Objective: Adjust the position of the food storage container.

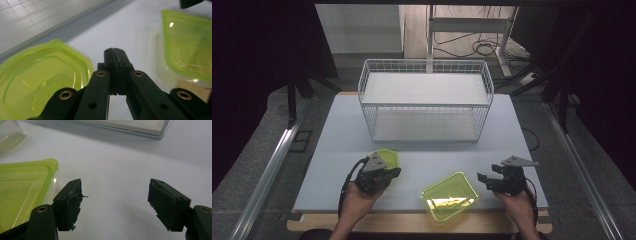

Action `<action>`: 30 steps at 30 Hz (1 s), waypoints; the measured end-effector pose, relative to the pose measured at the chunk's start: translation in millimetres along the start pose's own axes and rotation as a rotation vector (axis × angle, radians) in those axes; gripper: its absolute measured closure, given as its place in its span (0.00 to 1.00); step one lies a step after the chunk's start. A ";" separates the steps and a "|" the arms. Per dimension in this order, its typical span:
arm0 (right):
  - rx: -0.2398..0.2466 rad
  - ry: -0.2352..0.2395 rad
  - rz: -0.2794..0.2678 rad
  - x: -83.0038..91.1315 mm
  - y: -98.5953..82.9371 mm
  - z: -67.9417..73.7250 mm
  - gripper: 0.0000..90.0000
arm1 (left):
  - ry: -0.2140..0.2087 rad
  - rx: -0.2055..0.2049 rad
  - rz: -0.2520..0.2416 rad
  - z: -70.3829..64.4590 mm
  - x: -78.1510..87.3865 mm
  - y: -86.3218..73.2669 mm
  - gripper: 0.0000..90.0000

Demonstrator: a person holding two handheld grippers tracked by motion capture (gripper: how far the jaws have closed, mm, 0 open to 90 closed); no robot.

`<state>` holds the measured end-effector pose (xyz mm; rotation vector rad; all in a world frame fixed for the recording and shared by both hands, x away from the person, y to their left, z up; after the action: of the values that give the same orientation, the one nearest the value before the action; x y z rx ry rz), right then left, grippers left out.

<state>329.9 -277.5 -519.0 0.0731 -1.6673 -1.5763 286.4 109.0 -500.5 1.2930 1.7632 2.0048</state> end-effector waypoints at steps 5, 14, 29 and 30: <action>0.000 0.004 0.004 -0.3 -0.5 -0.3 0.31 | 0.024 0.007 0.019 2.7 -12.2 2.4 1.00; 0.005 0.006 0.009 -1.0 -1.0 0.3 0.31 | 0.068 0.040 0.055 10.7 -27.8 5.2 1.00; 0.009 0.009 0.010 -0.5 -1.2 -0.2 0.31 | 0.147 0.140 0.038 44.5 -7.6 -7.1 1.00; 0.009 0.009 0.009 -0.4 -1.1 -0.1 0.31 | 0.147 0.140 0.038 44.5 -7.6 -7.1 1.00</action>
<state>329.7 -277.6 -520.2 0.0762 -1.6655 -1.5598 318.9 138.3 -513.9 1.2553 1.9923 2.0787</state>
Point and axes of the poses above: each handheld gripper's, and its own axes: x roughly backward along the jaws, y roughly out of its top, z roughly to its left, the point moved 3 cm from there along -x, roughly forward along the jaws, and after that the axes turned 8 degrees about -z, right-handed, at the moved point
